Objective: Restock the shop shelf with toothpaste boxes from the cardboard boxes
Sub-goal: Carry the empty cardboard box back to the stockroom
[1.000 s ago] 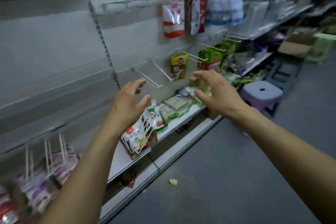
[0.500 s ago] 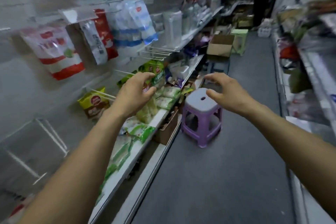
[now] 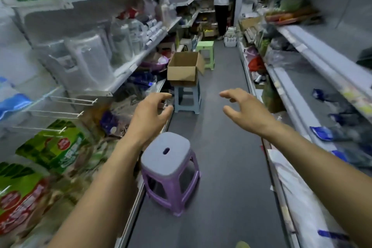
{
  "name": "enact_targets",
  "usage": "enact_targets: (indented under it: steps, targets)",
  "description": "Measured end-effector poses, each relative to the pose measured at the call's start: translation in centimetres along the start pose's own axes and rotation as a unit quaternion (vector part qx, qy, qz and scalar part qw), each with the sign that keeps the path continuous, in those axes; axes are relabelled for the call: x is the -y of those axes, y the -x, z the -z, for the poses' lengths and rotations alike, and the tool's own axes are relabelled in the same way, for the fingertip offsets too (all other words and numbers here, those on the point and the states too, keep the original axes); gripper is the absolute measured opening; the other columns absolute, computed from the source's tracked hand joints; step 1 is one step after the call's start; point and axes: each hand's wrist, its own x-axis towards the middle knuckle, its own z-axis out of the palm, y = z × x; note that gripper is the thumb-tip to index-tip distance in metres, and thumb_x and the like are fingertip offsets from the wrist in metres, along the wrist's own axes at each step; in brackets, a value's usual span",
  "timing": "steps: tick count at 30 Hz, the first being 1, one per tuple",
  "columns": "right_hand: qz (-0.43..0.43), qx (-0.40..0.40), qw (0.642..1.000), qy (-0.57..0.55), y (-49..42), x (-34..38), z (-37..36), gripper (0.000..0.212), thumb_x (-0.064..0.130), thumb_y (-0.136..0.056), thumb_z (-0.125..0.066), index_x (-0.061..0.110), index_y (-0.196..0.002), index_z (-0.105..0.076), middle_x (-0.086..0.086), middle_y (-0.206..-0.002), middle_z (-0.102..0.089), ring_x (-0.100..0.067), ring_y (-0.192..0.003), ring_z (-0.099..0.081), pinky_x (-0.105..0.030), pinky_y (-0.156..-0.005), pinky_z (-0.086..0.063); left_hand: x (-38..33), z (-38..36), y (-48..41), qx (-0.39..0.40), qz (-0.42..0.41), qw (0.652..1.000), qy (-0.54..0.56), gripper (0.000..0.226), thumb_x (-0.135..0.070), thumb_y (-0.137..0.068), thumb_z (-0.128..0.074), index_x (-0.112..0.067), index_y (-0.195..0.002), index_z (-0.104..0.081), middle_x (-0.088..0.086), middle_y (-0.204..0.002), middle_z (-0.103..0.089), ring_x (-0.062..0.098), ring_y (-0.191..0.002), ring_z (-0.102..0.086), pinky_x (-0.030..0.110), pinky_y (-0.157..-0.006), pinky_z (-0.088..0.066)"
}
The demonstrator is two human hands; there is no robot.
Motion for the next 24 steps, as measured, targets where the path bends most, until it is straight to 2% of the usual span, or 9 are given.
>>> enact_targets:
  steps: [2,6,11,18,21,24]
  targets:
    - [-0.001,0.024,1.000,-0.002,-4.9,-4.5,0.8,0.039,0.025,-0.092,-0.057,0.025,-0.130,-0.053,0.002,-0.129,-0.055,-0.017,-0.115,-0.054,-0.046,-0.100,-0.043,-0.4,-3.6,-5.5,0.003,0.024,0.999,0.022,0.035,-0.022,-0.092,-0.061,-0.018,-0.127,-0.060,0.001,-0.123,-0.060,0.015,-0.102,-0.060,0.037,-0.093,-0.050]
    - [-0.004,0.071,0.997,0.007,-14.9,-12.1,1.7,0.038,0.025,-0.092,-0.056,0.026,-0.130,-0.053,0.004,-0.131,-0.054,-0.016,-0.116,-0.054,-0.041,-0.100,-0.044,-0.3,-9.9,-15.6,0.021,0.080,0.995,0.058,0.036,-0.023,-0.093,-0.062,-0.020,-0.129,-0.059,-0.003,-0.123,-0.061,0.009,-0.101,-0.059,0.025,-0.090,-0.046]
    - [-0.015,0.097,0.995,-0.009,-27.3,-19.5,0.1,0.035,0.024,-0.093,-0.055,0.025,-0.129,-0.054,0.002,-0.126,-0.056,-0.015,-0.114,-0.053,-0.036,-0.099,-0.044,2.6,-16.4,-27.1,0.058,0.150,0.983,0.084,0.039,-0.029,-0.093,-0.062,-0.022,-0.131,-0.057,-0.005,-0.128,-0.061,0.007,-0.104,-0.059,0.022,-0.089,-0.042]
    - [-0.012,0.111,0.993,-0.035,-47.7,-27.9,-5.4,0.034,0.024,-0.093,-0.056,0.024,-0.127,-0.055,0.001,-0.127,-0.053,-0.016,-0.114,-0.052,-0.035,-0.099,-0.043,10.1,-24.4,-45.8,0.042,0.179,0.977,0.108,0.043,-0.023,-0.093,-0.061,-0.017,-0.135,-0.054,-0.001,-0.130,-0.059,0.013,-0.111,-0.059,0.029,-0.096,-0.047]
    - [-0.018,0.128,0.991,-0.033,-57.3,-31.2,-7.6,0.034,0.024,-0.093,-0.055,0.023,-0.128,-0.055,0.001,-0.127,-0.053,-0.016,-0.114,-0.052,-0.033,-0.099,-0.043,14.6,-27.3,-55.0,0.054,0.200,0.972,0.113,0.042,-0.022,-0.092,-0.063,-0.016,-0.133,-0.055,-0.002,-0.127,-0.061,0.013,-0.112,-0.059,0.026,-0.096,-0.045]
    - [-0.023,0.154,0.987,-0.027,-66.4,-34.0,-9.7,0.036,0.023,-0.094,-0.054,0.020,-0.130,-0.054,-0.002,-0.129,-0.052,-0.018,-0.115,-0.052,-0.034,-0.099,-0.043,18.6,-29.8,-63.3,0.053,0.240,0.960,0.133,0.040,-0.020,-0.091,-0.064,-0.013,-0.130,-0.057,0.004,-0.122,-0.063,0.017,-0.110,-0.061,0.031,-0.098,-0.047]
